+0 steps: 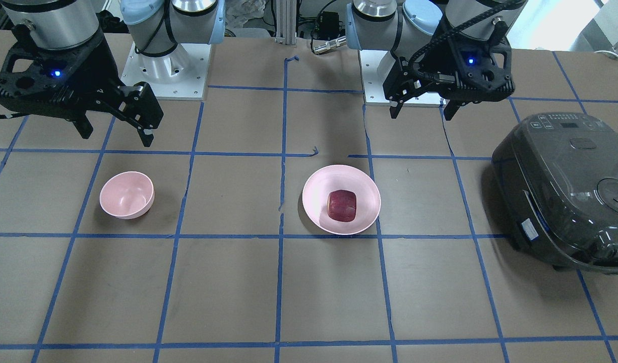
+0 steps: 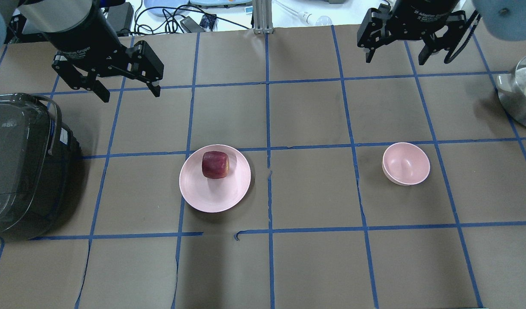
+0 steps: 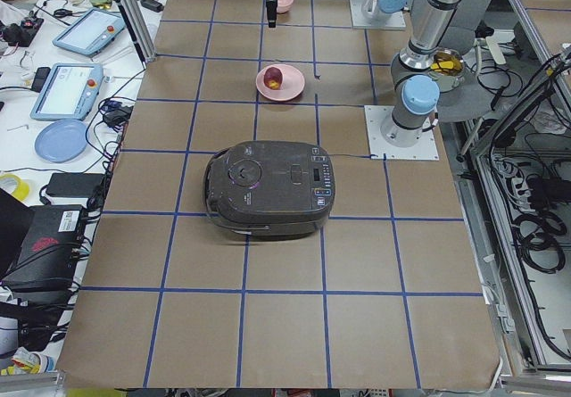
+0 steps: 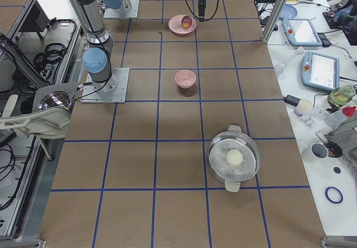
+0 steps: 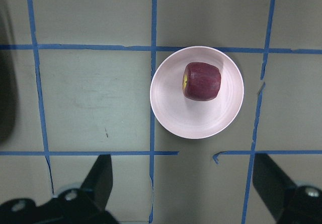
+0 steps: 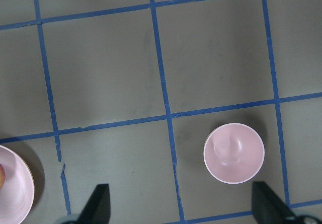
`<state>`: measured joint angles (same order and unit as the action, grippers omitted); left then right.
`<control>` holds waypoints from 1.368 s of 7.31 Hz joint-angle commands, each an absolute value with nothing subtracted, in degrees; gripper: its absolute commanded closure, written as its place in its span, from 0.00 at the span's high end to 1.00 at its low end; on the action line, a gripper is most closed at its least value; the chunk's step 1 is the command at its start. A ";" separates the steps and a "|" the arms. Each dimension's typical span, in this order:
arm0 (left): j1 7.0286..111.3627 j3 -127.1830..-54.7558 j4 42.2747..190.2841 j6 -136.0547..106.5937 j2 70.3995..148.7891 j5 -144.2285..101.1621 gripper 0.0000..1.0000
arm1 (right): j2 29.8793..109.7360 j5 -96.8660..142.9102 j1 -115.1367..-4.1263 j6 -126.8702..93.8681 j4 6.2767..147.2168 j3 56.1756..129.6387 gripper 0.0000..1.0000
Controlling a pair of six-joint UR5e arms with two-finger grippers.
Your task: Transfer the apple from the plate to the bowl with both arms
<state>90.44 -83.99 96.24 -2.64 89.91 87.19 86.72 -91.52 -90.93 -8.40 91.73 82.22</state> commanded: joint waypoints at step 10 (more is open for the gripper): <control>90.88 -84.20 95.98 -2.55 89.65 89.65 1.00 | 86.75 -91.41 -90.88 -8.26 91.76 82.35 1.00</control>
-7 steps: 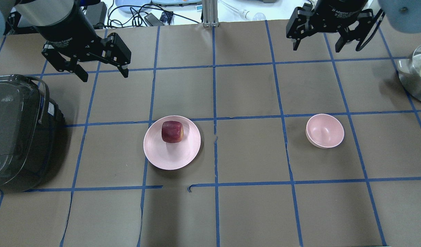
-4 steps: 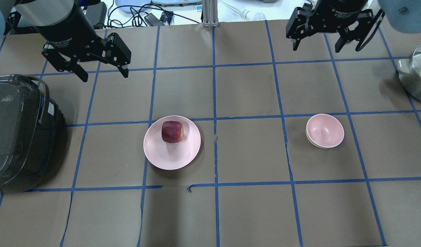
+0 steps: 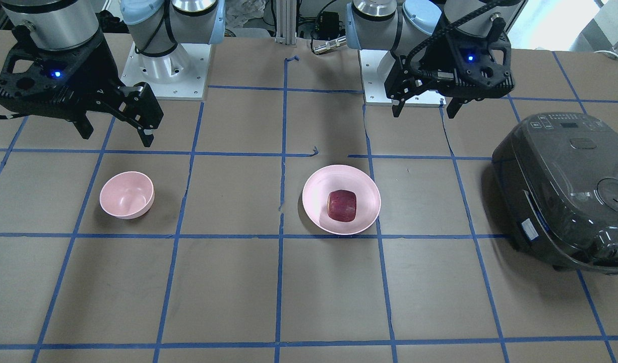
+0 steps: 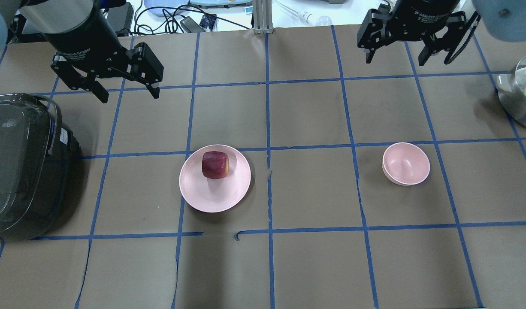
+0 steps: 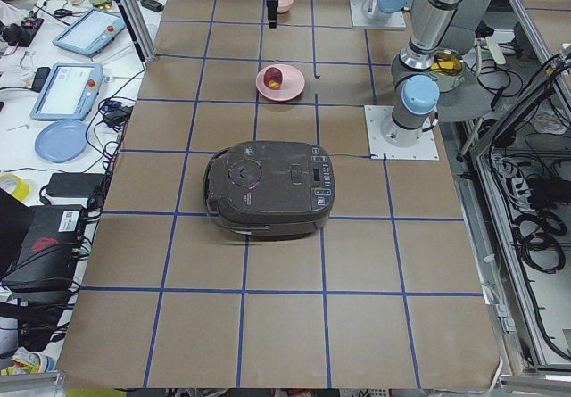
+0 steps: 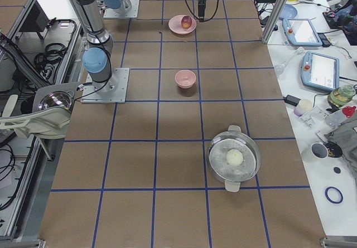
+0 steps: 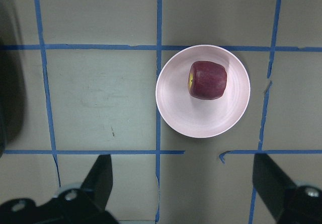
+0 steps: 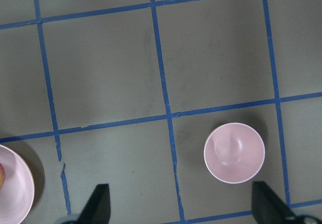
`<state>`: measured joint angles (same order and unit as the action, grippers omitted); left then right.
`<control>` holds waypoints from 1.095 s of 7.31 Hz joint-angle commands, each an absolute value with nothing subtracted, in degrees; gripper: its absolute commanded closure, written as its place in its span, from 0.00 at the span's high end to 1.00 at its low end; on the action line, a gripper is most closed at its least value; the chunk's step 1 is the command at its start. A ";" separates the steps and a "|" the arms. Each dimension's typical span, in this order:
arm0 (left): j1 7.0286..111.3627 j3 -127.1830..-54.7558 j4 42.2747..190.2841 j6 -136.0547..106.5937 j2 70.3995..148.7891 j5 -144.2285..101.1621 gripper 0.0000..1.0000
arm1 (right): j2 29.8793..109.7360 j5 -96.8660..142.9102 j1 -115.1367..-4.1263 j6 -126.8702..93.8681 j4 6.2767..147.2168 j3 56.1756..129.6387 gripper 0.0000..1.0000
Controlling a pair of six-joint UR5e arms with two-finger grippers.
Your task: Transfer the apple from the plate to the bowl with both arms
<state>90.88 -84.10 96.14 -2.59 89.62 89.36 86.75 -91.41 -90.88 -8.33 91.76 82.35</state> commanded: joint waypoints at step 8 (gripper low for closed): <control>90.70 -84.29 95.54 -2.64 90.00 89.82 0.99 | 86.75 -91.41 -90.88 -8.26 91.67 82.27 1.00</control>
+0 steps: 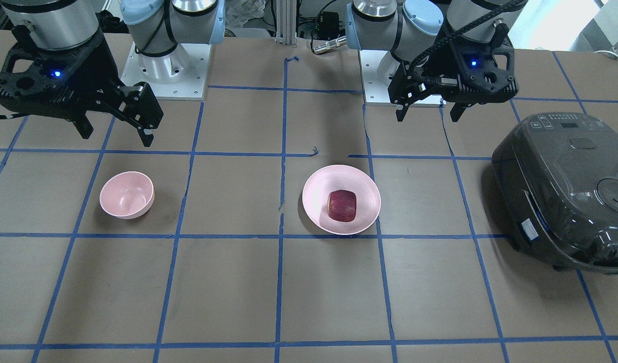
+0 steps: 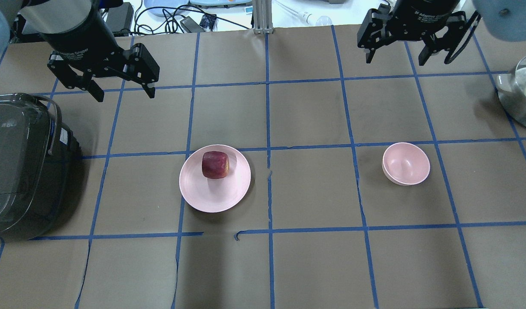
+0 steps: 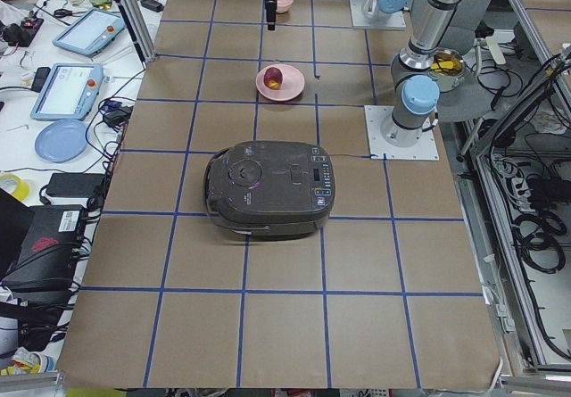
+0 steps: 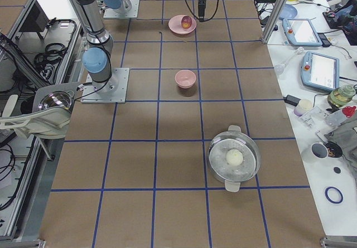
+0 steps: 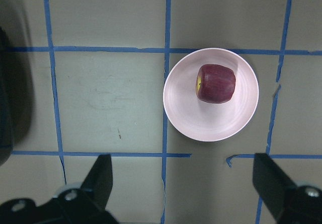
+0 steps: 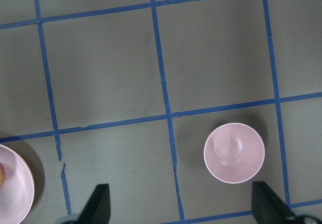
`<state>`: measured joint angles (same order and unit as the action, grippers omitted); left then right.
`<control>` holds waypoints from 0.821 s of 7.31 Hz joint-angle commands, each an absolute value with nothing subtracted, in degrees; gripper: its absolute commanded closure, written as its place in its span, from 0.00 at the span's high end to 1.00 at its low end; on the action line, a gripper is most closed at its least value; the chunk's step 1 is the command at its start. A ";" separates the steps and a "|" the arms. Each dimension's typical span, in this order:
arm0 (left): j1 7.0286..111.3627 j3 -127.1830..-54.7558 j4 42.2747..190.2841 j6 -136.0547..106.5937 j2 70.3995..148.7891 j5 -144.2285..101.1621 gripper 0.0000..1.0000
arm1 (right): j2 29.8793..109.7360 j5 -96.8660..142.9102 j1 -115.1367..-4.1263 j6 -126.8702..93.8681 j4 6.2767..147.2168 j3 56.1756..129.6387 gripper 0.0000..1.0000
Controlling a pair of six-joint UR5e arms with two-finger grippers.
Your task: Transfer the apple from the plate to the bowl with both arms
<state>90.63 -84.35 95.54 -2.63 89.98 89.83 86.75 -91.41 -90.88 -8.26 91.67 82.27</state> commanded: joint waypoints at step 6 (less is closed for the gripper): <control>90.96 -84.29 93.16 -3.42 91.75 88.95 1.00 | 86.75 -91.41 -90.88 -8.26 91.67 82.27 1.00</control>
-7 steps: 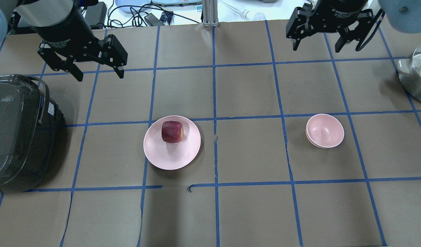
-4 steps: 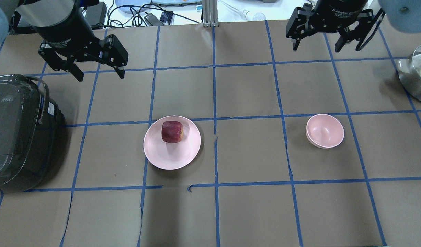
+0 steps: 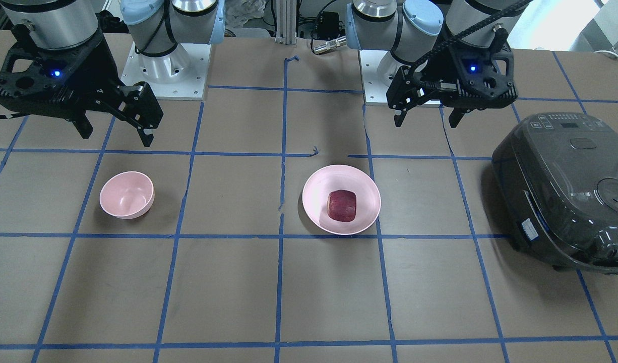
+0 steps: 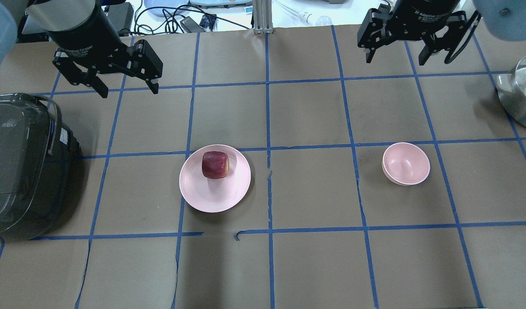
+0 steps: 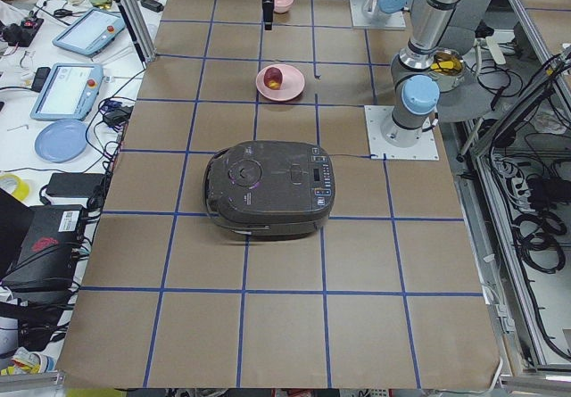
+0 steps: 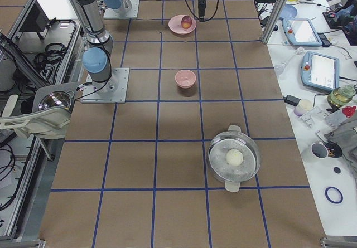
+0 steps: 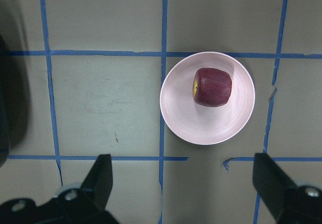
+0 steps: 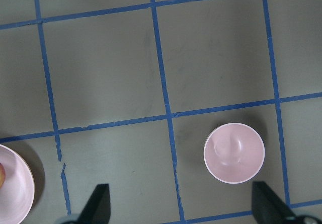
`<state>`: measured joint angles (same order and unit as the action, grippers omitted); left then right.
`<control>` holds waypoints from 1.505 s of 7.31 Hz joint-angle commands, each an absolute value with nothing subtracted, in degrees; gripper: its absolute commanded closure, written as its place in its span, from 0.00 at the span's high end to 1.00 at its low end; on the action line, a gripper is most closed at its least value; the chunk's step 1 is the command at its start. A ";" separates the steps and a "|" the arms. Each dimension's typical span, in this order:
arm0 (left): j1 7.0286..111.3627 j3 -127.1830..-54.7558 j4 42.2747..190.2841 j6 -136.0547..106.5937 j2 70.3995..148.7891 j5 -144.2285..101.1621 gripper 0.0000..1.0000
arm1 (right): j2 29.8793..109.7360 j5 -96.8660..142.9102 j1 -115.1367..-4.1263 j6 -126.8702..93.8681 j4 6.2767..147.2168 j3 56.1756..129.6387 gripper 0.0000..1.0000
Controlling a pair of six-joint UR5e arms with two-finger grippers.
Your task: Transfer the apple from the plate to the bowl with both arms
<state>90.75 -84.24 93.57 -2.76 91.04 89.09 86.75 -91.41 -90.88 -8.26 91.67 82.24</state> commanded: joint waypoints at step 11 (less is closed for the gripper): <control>99.67 -103.97 60.03 -5.89 111.27 86.31 1.00 | 86.48 -88.69 -67.35 32.03 92.62 91.71 1.00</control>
